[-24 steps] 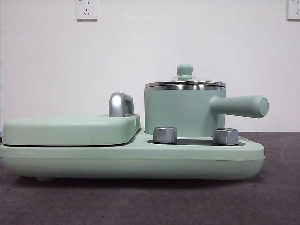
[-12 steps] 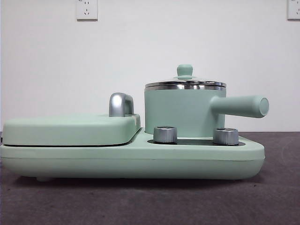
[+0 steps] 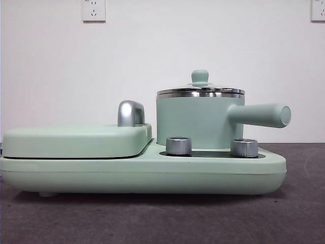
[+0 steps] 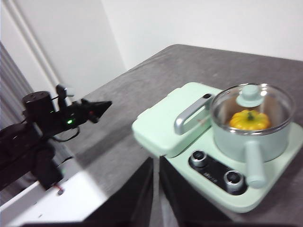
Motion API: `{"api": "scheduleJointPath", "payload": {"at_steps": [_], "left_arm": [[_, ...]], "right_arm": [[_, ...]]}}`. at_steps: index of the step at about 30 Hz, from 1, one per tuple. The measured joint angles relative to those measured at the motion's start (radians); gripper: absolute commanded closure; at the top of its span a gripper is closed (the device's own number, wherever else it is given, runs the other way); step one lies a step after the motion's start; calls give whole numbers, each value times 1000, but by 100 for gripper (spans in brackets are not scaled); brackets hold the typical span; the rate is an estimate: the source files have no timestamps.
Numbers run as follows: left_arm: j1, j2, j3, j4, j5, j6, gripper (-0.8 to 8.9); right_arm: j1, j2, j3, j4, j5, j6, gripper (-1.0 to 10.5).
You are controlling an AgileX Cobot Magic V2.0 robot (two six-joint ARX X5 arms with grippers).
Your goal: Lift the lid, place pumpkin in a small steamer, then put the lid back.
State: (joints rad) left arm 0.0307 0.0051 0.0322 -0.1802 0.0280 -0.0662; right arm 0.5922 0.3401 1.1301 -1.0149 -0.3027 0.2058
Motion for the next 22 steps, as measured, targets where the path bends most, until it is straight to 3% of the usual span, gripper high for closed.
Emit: {"api": "scheduleJointPath", "payload": {"at_steps": [5, 10, 16, 22], "left_arm": [[0, 0, 0, 0, 0, 0, 808], [0, 0, 0, 0, 0, 0, 808], [0, 0, 0, 0, 0, 0, 808], [0, 0, 0, 0, 0, 0, 808]], "right_arm": [[-188, -9, -122, 179, 11, -25, 929], [-410, -55, -401, 571, 13, -70, 929], [-588, -101, -746, 1004, 17, -79, 929], [-649, -194, -936, 1025, 116, -79, 929]]}}
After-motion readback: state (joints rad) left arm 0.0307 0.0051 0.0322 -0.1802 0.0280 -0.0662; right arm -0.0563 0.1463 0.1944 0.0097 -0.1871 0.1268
